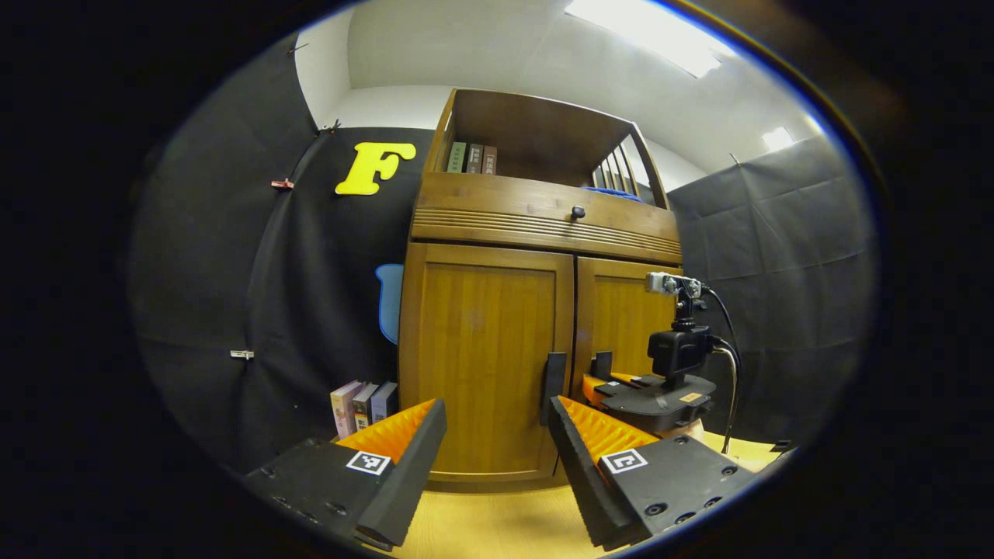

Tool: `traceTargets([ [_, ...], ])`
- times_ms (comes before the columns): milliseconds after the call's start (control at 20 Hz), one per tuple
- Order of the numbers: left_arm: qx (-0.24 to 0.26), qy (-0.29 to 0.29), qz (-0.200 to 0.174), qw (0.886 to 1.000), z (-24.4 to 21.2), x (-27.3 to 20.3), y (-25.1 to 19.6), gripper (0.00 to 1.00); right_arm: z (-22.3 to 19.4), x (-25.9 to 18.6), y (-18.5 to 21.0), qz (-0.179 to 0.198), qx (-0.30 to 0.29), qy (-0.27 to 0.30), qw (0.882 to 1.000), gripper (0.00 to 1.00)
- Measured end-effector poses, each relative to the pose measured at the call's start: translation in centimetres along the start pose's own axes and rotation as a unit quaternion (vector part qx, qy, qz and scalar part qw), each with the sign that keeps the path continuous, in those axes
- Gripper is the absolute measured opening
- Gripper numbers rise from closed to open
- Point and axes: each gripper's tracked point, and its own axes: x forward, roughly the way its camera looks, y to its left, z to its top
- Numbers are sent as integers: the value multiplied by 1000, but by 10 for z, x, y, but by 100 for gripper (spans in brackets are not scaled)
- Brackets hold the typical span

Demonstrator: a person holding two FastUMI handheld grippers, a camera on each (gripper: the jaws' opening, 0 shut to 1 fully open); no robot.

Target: Open the right door of the double-door shoe cabinet with the right hand, and open the left door with the left hand.

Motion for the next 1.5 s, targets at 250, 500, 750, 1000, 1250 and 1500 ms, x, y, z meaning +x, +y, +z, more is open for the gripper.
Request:
traceTargets([
  [250, 1, 16, 17, 1000, -7, -4, 19, 82, 1, -21, 2, 46, 0, 12, 999, 27],
  [500, -12, 19, 48, 999, -10, -15, 27, 78, 5, -56, -3, 78, -10, 12, 997, 27],
  [750, 5, 19, 54, 998, -5, -26, 22, 78, 16, -107, -21, 89, -33, -27, 995, 36],
  [1000, -1, 15, 47, 999, -5, -34, -1, 78, 22, -143, -44, 97, -29, -16, 995, 31],
  [1250, -7, 12, 43, 999, -7, -37, -24, 78, 24, -171, -70, 100, -20, -5, 995, 27],
  [1500, -11, 16, 35, 999, -11, -31, -45, 78, 29, -196, -101, 94, -8, -3, 996, 27],
])
